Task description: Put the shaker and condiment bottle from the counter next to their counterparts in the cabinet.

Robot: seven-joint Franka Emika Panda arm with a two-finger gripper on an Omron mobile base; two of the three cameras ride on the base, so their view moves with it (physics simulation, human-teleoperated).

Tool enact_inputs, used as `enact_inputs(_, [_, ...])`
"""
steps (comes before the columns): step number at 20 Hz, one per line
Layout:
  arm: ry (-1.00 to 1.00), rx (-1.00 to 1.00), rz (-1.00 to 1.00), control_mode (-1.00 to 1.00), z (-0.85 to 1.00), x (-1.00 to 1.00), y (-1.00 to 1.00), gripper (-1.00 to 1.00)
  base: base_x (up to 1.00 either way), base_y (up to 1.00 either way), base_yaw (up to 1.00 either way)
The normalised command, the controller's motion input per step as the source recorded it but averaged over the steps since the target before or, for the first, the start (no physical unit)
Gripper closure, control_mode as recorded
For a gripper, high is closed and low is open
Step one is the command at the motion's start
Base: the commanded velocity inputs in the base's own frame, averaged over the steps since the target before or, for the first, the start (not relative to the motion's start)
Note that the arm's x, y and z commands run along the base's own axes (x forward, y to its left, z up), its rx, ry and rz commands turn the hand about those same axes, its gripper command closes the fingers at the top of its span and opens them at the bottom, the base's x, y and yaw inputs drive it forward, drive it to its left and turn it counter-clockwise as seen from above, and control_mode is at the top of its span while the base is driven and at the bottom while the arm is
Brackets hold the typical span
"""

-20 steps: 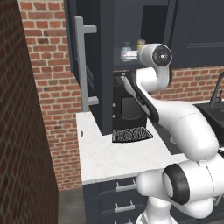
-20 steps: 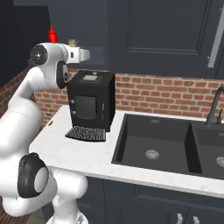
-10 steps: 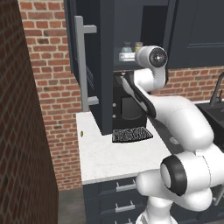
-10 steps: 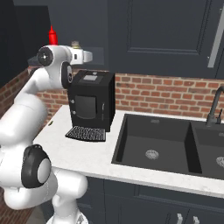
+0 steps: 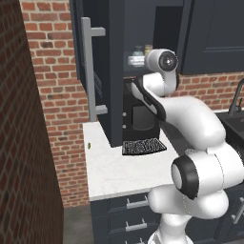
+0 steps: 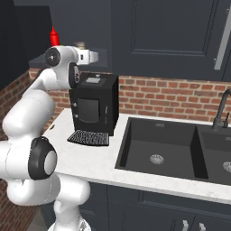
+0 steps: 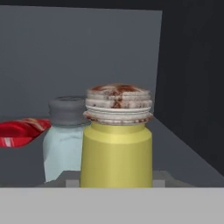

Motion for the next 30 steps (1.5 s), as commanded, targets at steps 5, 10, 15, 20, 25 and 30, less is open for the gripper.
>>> enact_inputs(5, [0.0,0.0,0.0,-1.0,-0.06,0.09,0.0,1.0,0.0,0.0,0.0])
enact_inputs(10, [0.0,0.0,0.0,-1.0,-0.15,0.04,-0.04,1.0,0.0,0.0,0.0])
enact_inputs(15, [0.0,0.0,0.0,-1.0,-0.12,0.08,-0.06,1.0,0.0,0.0,0.0])
enact_inputs(20, [0.0,0.0,0.0,-1.0,-0.02,0.24,-0.08,1.0,0.0,0.0,0.0])
enact_inputs(25, [0.0,0.0,0.0,-1.0,-0.07,0.25,-0.04,1.0,0.0,0.0,0.0])
enact_inputs(30, [0.0,0.0,0.0,-1.0,-0.18,0.12,-0.04,1.0,0.0,0.0,0.0])
